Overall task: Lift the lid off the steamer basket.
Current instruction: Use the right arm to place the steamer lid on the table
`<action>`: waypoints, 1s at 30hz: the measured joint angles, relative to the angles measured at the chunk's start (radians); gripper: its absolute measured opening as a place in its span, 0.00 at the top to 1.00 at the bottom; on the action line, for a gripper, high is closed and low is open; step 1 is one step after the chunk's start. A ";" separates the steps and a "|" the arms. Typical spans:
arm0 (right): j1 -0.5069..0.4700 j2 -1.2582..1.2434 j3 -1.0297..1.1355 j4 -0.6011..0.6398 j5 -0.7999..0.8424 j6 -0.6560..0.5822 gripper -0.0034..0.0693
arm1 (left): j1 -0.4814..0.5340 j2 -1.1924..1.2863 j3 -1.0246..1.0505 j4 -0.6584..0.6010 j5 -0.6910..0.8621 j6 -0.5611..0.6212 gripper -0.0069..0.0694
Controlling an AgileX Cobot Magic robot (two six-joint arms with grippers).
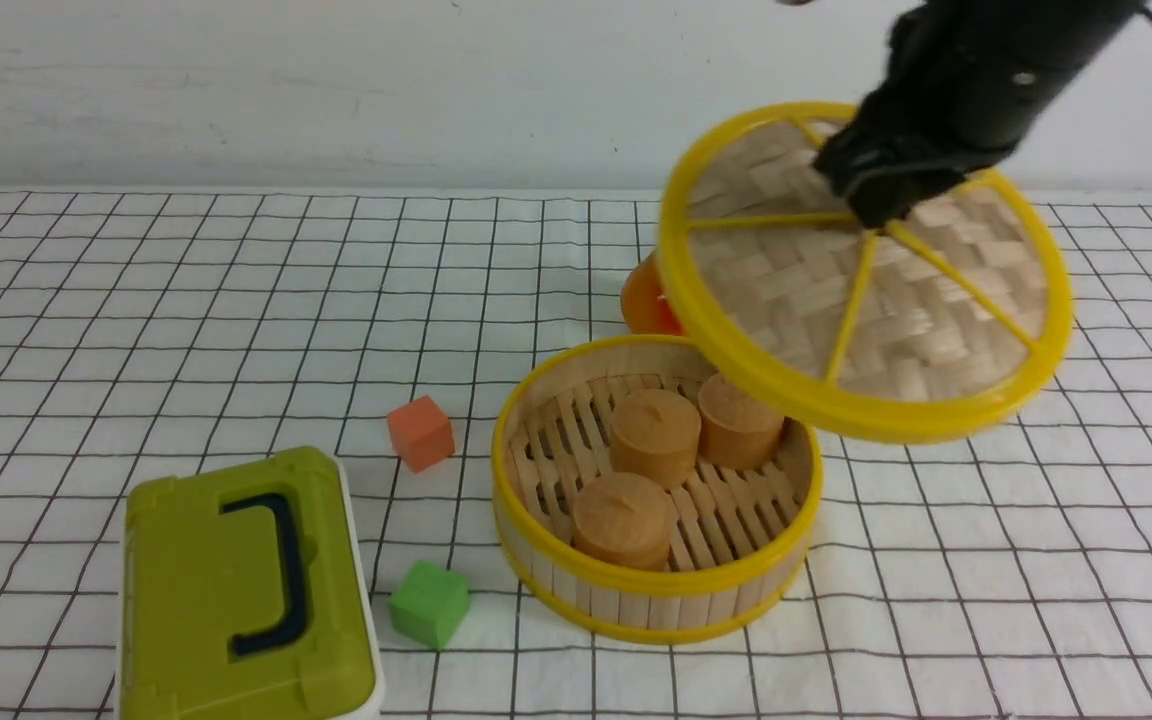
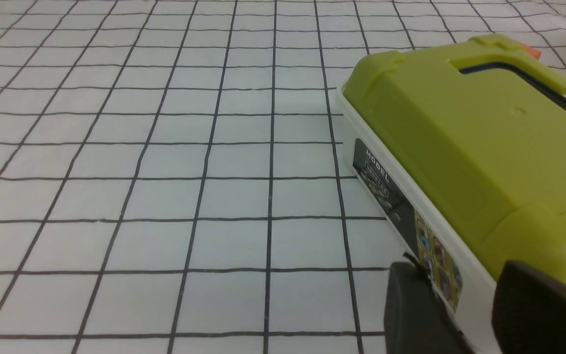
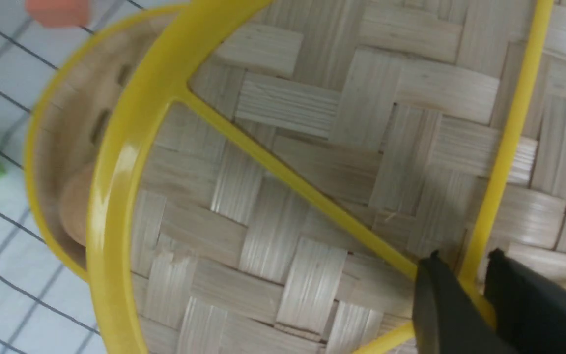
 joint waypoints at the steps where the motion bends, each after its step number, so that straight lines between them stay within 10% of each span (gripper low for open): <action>1: -0.040 -0.023 0.047 -0.002 0.000 0.000 0.81 | 0.000 0.000 0.000 0.000 0.000 0.000 0.60; 11: -0.296 -0.049 0.394 0.049 -0.139 0.001 0.81 | 0.000 0.000 0.000 0.000 0.000 0.000 0.60; 30: -0.310 0.175 0.453 0.061 -0.431 0.002 0.81 | 0.000 0.000 0.000 0.000 0.000 0.000 0.60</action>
